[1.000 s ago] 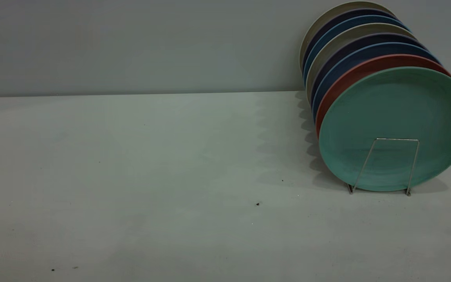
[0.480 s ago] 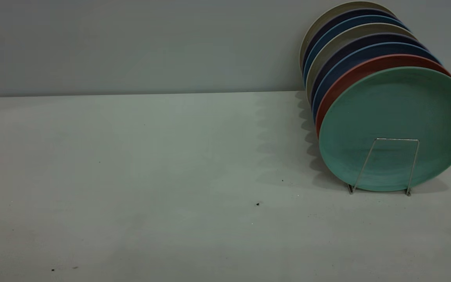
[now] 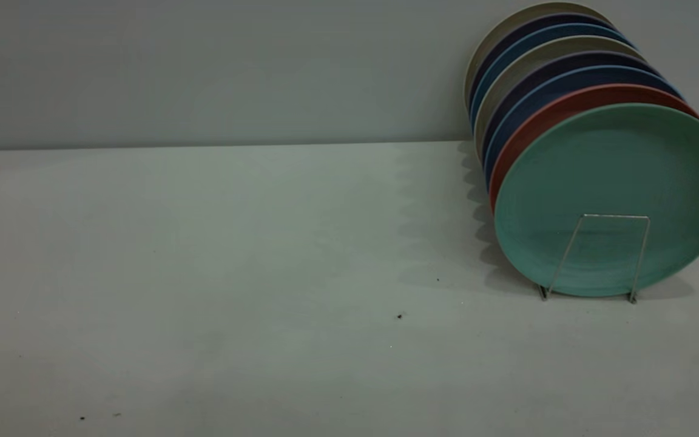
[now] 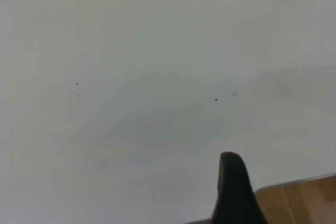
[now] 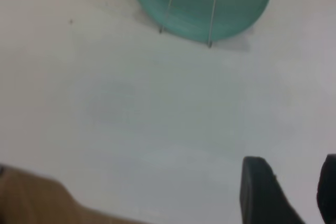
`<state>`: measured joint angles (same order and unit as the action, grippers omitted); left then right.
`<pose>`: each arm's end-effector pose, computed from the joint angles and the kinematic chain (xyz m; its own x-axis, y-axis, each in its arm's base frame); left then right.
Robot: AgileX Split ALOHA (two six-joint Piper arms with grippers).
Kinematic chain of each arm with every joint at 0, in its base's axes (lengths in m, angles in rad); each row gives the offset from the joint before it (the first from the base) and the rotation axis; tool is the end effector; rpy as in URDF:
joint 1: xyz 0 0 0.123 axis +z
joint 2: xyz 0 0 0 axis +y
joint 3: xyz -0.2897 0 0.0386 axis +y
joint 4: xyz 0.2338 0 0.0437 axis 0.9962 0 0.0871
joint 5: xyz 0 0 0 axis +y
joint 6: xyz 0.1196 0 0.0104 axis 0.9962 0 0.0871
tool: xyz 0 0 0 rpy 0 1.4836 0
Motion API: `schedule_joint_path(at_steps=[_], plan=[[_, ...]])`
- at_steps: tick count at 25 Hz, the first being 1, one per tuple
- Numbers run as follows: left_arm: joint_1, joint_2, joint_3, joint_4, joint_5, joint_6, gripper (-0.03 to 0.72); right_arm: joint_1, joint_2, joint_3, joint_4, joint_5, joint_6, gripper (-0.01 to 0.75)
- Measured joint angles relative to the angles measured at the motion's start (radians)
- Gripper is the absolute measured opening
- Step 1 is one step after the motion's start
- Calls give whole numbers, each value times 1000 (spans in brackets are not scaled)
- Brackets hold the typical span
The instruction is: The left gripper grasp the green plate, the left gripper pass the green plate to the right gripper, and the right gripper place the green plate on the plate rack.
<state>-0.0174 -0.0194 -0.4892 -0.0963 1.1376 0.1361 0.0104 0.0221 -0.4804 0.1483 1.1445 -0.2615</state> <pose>-0.0051 -0.0104 0.2465 -0.5029 0.1038 -0.8581 0.1408 0.9893 0.0372 -0.0001 0.0162 0.2439 -0.5250 -0.2021 -0.8267 -0.2305 0.9689 -0.0905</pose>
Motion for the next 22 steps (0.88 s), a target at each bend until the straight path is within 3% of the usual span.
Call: schedule_joint_path(at_steps=[22], plan=[[-22,-2,0,0,1,0,506,0,-39,0,0,2,0,278]])
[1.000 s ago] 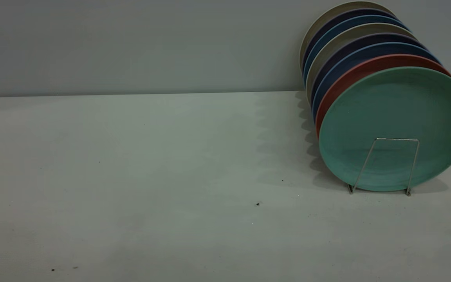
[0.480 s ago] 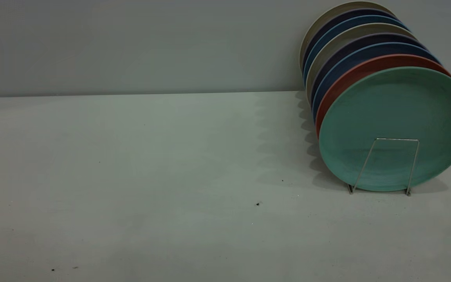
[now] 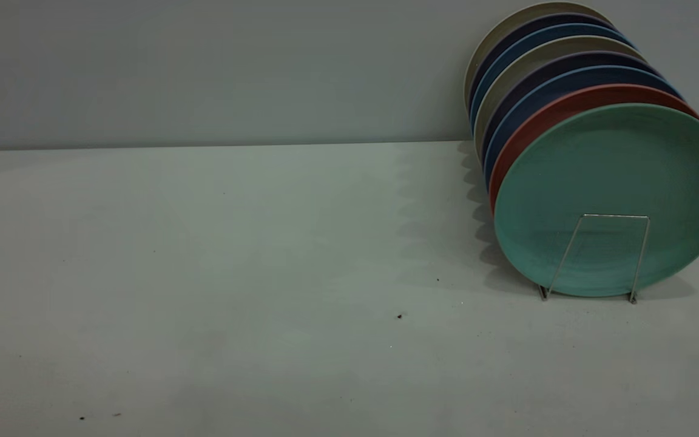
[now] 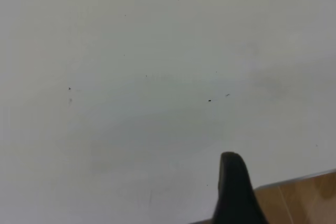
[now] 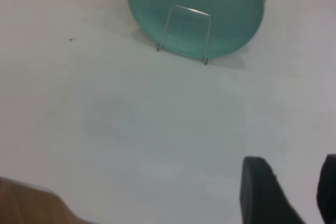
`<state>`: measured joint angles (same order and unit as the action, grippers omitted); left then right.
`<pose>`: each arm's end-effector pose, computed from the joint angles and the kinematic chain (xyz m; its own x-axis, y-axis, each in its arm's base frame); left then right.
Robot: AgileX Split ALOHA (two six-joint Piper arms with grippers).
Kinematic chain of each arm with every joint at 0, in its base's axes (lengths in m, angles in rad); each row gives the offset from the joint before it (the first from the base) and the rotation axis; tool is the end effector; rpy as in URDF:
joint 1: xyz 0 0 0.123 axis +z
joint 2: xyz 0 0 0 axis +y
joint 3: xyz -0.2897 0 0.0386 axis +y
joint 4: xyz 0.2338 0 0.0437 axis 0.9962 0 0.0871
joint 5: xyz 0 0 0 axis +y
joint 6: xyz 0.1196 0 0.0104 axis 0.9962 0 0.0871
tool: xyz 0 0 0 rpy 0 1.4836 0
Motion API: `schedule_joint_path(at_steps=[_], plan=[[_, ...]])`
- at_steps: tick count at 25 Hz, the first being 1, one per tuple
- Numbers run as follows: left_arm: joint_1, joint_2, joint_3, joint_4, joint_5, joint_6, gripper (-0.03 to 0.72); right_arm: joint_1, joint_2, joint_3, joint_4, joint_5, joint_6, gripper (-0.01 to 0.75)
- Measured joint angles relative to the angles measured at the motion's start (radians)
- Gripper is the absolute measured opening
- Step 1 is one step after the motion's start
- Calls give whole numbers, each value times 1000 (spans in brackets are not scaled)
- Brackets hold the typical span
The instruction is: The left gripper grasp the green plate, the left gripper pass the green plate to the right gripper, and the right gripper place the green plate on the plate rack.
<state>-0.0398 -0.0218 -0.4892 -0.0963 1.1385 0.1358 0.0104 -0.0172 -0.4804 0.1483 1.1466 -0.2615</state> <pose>-0.0057 -0.0103 0.2463 -0.4992 0.1148 -0.8588 0.1628 0.9860 0.0372 -0.0050 0.0161 0.2436 -0.4938 -0.2021 -0.8457 -0.2272 0.9688 -0.0988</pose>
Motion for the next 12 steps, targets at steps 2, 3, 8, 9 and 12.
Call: schedule_joint_path(at_steps=[2,3,8,9,12], plan=[[0,0,0,0,0,0,506,0,0,0,0,0,0,278],[0,0,0,0,0,-1,506,0,0,0,0,0,0,278],[0,0,0,0,0,-1,506,0,-1,0,0,0,0,278],[0,0,0,0,0,-1,506,0,-1,0,0,0,1,278],[0,0,0,0,0,-1,506,0,-1,0,-5,0,14,278]])
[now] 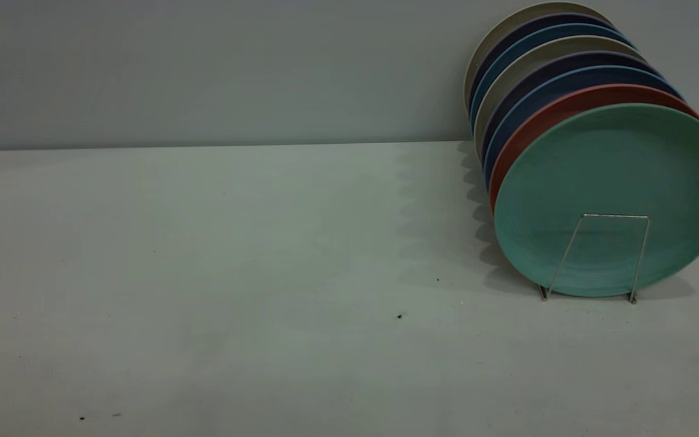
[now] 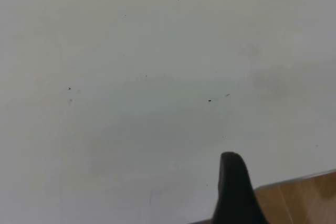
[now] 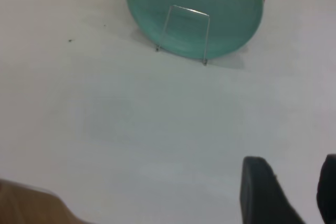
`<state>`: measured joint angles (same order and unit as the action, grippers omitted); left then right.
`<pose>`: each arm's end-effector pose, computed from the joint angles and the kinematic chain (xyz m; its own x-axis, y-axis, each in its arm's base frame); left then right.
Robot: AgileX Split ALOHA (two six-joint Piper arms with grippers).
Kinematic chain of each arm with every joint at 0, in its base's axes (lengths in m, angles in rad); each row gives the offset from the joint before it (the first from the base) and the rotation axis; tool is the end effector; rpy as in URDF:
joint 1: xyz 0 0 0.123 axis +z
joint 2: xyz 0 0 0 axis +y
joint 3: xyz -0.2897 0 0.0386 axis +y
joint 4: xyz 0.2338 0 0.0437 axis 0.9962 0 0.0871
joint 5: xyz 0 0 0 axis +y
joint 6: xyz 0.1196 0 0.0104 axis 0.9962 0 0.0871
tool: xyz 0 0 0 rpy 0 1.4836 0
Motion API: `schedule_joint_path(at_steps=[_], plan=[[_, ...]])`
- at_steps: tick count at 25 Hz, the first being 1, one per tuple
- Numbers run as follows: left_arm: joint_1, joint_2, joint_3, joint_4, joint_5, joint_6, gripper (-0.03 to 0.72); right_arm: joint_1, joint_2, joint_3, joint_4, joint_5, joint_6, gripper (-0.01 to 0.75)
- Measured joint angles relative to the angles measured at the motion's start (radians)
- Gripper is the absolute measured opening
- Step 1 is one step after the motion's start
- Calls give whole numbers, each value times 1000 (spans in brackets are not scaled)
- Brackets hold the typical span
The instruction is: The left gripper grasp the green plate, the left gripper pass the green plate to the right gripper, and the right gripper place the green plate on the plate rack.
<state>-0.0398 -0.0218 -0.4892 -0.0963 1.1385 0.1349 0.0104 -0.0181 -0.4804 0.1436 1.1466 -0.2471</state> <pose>-0.0057 -0.0103 0.2463 -0.4994 0.1139 -0.8589 0.1623 0.9861 0.0364 -0.0051 0.0156 0.2435 -0.4968 -0.1901 -0.8468 -0.2175 0.9718 -0.0906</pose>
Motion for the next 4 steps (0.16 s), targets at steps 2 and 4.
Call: schedule_joint_path(at_steps=[2,4], plan=[[0,0,0,0,0,0,506,0,0,0,-8,0,13,278],[0,0,0,0,0,0,506,0,0,0,-17,0,28,278]])
